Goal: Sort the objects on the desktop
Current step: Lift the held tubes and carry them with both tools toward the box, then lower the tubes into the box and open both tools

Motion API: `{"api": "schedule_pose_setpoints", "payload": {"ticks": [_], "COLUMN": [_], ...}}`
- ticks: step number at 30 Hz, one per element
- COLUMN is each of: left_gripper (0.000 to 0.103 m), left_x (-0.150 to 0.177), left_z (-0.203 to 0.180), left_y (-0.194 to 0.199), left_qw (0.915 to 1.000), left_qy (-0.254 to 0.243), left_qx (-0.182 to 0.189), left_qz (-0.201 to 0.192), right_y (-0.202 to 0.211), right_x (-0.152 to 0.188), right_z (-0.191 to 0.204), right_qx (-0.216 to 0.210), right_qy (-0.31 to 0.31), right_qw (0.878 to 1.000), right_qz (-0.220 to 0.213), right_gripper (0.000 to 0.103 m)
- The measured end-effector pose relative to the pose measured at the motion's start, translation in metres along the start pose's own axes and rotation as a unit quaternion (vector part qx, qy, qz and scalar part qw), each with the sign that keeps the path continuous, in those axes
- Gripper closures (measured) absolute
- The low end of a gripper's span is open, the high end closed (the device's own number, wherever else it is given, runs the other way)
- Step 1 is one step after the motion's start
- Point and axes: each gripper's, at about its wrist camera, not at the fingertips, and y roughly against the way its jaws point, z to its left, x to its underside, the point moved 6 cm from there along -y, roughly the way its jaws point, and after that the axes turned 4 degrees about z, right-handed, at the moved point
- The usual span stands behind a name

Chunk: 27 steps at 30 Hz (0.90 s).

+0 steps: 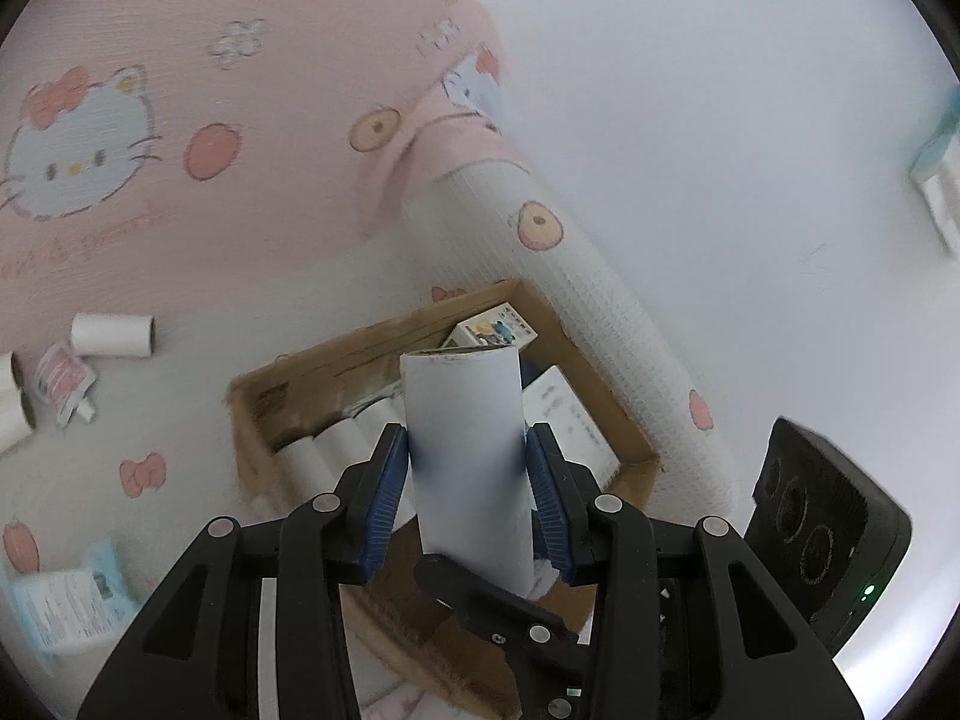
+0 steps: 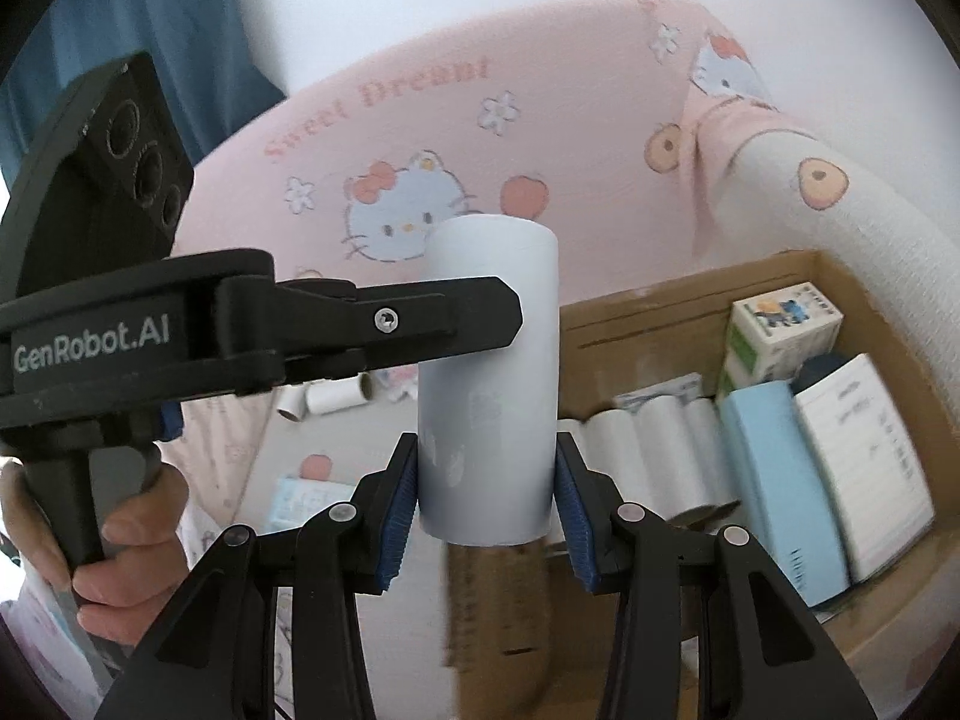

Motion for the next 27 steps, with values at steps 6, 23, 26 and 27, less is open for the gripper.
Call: {"api": "schedule_pose_setpoints", "payload": {"ticks": [6,23,26,27], "left_gripper": [0.058,0.058,0.058,0.058], "left_x": [-0.018,-0.007,-0.01,-0.011], "left_z": [-0.004,0.032,0.037,0.038], "left_y": [-0.033,-0.091,-0.091,-0.091], "left_qw": [0.9986,0.9877,0.987,0.9867], "left_qy": [-0.002,0.037,0.031,0.027], "left_qx": [-0.025,-0.053,-0.067,-0.073], "left_qz": [0.046,0.142,0.143,0.143], "right_y": [-0.008,-0.06,-0.071,-0.074], "right_x": [-0.019,-0.003,-0.003,-0.004], "right_z": [-0.035,-0.079,-0.079,-0.078], "right_qx": [-0.011,-0.044,-0.058,-0.065], "right_qy": [-0.025,-0.036,-0.033,-0.035], "right_qw": [0.999,0.98,0.976,0.975], "right_qz": [0.043,0.188,0.205,0.209], "right_gripper": [0.062,0.062,0.062,0.062]}}
